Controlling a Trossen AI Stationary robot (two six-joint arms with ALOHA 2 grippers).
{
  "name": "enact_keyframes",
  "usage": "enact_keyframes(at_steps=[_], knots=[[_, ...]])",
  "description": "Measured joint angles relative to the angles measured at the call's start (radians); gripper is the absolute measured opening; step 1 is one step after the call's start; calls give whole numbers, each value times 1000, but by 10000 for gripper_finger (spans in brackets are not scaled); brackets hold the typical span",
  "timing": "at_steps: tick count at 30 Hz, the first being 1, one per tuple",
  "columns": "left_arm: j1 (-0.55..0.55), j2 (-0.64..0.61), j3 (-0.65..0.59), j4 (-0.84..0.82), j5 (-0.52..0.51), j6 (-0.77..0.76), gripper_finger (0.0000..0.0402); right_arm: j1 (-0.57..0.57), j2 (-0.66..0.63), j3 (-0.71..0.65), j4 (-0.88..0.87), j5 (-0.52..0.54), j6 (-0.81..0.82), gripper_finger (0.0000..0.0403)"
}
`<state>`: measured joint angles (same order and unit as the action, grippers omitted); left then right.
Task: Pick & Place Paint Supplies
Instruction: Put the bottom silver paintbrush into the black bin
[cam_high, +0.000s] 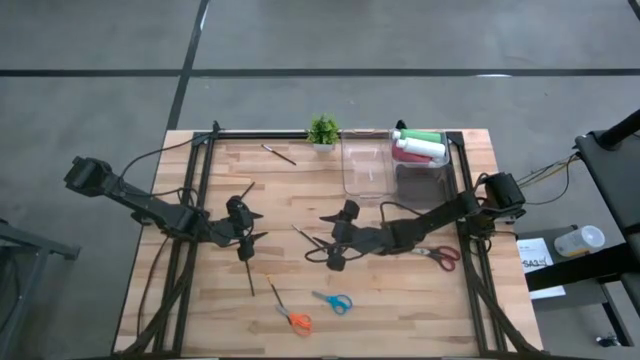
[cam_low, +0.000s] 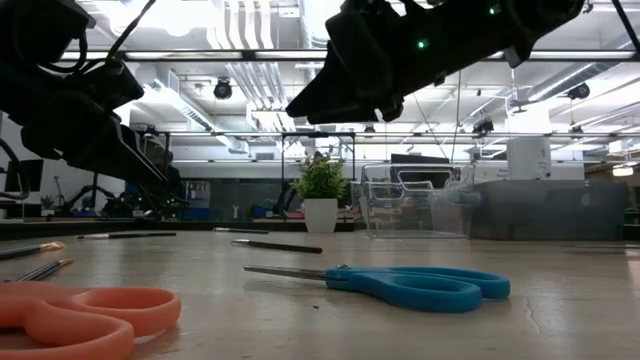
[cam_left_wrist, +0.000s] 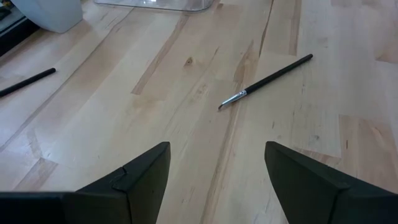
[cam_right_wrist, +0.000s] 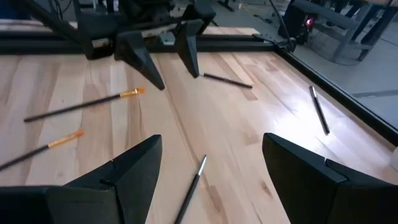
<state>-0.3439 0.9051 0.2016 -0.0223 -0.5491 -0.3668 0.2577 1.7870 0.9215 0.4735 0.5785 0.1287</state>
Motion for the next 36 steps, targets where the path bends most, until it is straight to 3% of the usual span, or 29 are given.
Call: enact_keyframes(at_steps=[16, 27, 36], knots=[[0, 0, 0, 0, 0, 0, 266, -20, 54, 12, -74, -117, 83, 276], [0, 0, 0, -1, 0, 0, 266, -26, 249, 127, -14, -14, 105, 276], [0, 0, 0, -5, 0, 0, 266, -43, 338, 173, -35, -37, 196, 276]])
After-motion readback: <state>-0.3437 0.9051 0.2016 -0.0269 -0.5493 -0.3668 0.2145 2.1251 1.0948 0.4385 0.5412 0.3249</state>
